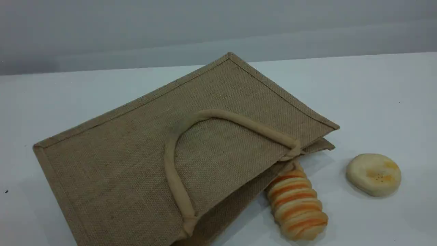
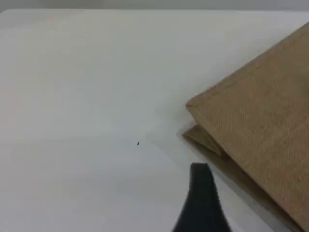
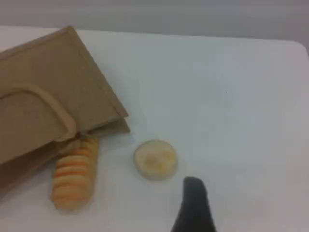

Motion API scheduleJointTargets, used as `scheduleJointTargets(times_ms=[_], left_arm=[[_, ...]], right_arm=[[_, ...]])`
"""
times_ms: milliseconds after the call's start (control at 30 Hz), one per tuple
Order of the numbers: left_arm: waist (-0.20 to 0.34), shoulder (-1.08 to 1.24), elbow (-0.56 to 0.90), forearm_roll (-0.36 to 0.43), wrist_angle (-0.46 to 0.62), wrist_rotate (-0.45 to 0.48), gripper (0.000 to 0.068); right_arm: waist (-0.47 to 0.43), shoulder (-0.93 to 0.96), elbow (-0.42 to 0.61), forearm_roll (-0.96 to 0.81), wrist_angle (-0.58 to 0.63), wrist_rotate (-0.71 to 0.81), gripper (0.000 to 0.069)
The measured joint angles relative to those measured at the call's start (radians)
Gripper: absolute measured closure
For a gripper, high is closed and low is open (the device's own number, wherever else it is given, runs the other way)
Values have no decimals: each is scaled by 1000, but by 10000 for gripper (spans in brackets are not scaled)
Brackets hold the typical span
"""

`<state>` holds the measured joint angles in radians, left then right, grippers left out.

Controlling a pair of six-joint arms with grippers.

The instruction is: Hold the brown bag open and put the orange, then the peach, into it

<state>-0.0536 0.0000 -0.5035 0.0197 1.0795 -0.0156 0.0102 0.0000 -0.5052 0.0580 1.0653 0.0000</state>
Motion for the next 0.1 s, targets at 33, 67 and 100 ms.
scheduleJointTargets(times_ms=[33,67,100], left_arm=[[0,0,0,0,0,0,214],[0,0,0,0,0,0,214],[0,0,0,0,0,0,214]], right_arm=[[0,0,0,0,0,0,222],[0,0,0,0,0,0,222],[0,0,0,0,1,0,222]])
